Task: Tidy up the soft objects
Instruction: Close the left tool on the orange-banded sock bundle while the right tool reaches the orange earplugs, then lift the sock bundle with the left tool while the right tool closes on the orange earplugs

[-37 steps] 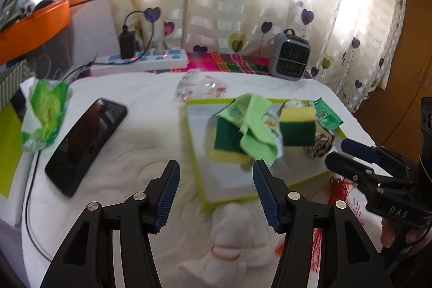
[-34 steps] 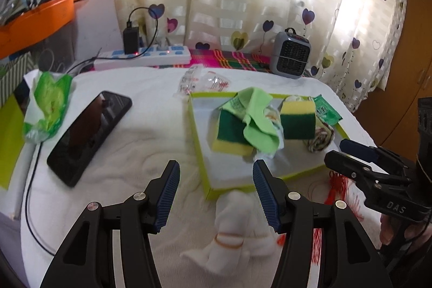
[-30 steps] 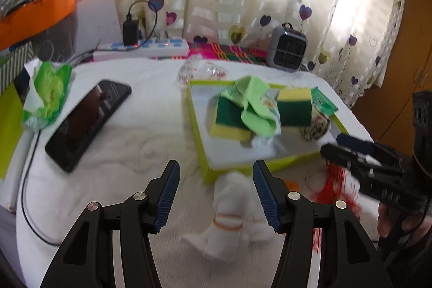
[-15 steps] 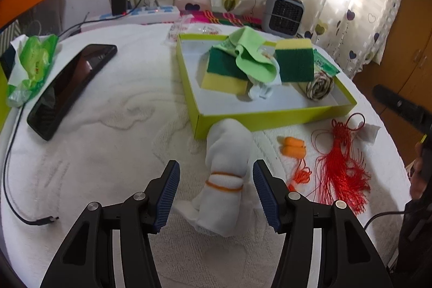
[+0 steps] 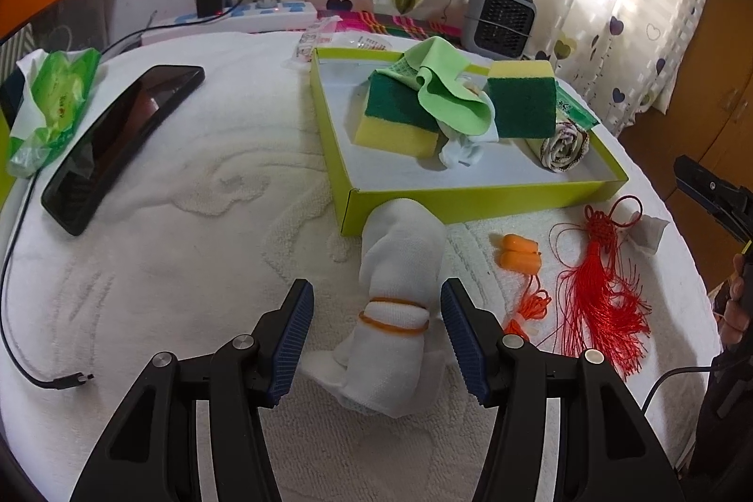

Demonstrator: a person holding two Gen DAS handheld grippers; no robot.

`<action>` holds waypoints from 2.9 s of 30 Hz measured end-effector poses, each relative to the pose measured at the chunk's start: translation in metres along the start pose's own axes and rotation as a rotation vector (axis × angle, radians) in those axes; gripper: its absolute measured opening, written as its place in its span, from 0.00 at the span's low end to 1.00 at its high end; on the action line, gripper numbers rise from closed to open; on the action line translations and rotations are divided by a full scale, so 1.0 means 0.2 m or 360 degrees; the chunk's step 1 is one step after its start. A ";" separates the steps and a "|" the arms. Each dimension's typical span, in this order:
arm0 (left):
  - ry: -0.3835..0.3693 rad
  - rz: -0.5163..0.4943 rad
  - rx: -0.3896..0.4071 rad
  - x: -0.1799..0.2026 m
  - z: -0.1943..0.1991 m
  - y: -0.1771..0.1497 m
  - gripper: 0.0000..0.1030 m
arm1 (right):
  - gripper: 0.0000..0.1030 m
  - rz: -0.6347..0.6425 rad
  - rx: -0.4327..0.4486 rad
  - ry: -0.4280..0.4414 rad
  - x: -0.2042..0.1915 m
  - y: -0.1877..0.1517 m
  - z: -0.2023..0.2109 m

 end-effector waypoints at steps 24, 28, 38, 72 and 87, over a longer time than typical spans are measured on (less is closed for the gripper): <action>-0.0039 0.0081 0.0053 -0.04 0.04 0.01 0.25 | 0.59 -0.0052 0.0055 0.0011 0.04 0.03 0.07; -0.0032 0.0112 0.0055 -0.08 0.05 -0.01 0.25 | 0.59 0.0047 -0.0029 0.0106 -0.12 -0.02 0.00; -0.0029 0.0174 0.0061 -0.14 0.05 -0.04 0.25 | 0.59 0.0383 -0.0273 0.0236 -0.52 -0.20 -0.23; -0.0042 0.0181 0.0059 -0.14 0.03 -0.04 0.25 | 0.29 0.0712 -0.0418 0.0181 -0.69 -0.37 -0.44; -0.0063 0.0167 0.0096 -0.13 0.09 -0.02 0.25 | 0.28 0.0612 -0.0336 0.0248 -0.67 -0.30 -0.36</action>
Point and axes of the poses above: each gripper's, at about its wrist camera, not at the fingertips, and z roughly against the way its jaws point, x to its right, y to its top, the point moved 10 cm from there along -z, roughly the way its jaws point, and after that the axes turned 7 degrees about -x, right-handed, at the moved point
